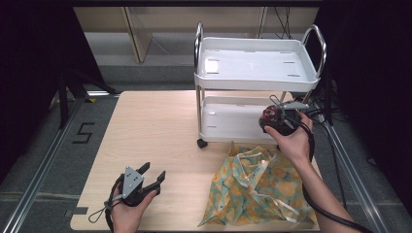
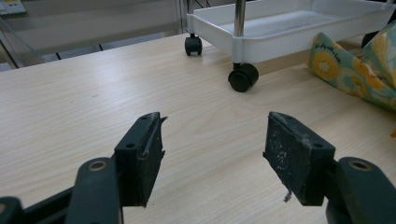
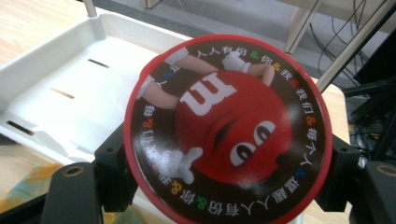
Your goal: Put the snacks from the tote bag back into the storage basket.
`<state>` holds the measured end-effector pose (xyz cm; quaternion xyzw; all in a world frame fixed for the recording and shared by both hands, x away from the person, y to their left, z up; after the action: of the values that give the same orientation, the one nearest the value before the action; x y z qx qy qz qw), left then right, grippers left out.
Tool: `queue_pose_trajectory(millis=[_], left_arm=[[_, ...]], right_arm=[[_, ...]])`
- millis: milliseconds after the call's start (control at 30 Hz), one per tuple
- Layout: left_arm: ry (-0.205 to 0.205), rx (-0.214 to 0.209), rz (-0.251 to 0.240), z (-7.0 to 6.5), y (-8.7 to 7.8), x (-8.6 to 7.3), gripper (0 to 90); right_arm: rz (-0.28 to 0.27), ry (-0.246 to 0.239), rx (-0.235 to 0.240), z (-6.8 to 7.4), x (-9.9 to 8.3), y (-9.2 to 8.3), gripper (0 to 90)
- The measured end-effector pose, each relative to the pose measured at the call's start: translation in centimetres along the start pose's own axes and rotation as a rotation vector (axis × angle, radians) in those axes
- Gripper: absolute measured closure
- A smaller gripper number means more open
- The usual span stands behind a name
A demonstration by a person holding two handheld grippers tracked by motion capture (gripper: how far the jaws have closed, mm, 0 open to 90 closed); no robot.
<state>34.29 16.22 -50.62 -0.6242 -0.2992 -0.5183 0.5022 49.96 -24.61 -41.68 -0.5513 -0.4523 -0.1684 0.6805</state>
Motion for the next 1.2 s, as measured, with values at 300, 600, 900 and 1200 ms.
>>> queue_pose_trajectory(millis=[300,600,900,1200], left_arm=[[0.008,-0.001,-0.001,0.0,0.1,0.0,36.4],[0.009,0.001,0.002,0.0,0.0,0.0,36.4],[0.007,0.003,0.0,0.1,0.0,-0.1,36.4],[0.006,0.004,0.0,0.1,0.0,0.0,36.3]], right_arm=[[-0.014,-0.008,-0.029,-0.1,-0.1,0.7,26.5],[0.003,0.002,-0.018,-0.4,-0.2,0.8,26.5],[0.001,-0.006,-0.046,-0.5,-0.2,1.3,26.5],[0.022,0.013,-0.016,-0.2,-0.4,1.4,26.5]])
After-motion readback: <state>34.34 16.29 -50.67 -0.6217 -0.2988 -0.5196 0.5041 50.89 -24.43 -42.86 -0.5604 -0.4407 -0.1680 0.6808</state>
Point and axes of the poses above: each handheld gripper's, and its own axes: y roughly forward along the jaws, x roughly out of its top, z roughly to its left, the point moved 5 cm from there along y, roughly forward along the jaws, and after that the axes turned 7 degrees about x, right-handed, at the moved point
